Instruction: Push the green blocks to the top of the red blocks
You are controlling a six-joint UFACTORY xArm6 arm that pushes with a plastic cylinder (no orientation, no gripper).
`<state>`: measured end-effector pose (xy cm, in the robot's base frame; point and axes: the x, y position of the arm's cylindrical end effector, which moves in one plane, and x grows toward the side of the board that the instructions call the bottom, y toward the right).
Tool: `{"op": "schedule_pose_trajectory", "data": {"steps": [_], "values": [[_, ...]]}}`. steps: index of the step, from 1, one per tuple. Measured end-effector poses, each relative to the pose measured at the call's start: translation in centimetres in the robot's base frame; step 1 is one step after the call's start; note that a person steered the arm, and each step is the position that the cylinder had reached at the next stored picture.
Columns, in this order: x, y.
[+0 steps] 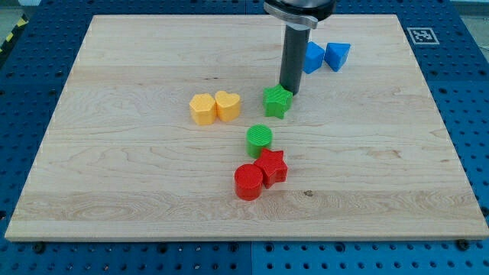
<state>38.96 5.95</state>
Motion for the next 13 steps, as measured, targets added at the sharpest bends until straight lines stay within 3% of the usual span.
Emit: {"op": "schedule_pose_trajectory", "data": {"steps": [5, 7, 10, 11, 13], "values": [[5.1, -2.3], [10.0, -2.3], [11.6, -2.3], [11.2, -2.3], [5.8, -5.0]]}}
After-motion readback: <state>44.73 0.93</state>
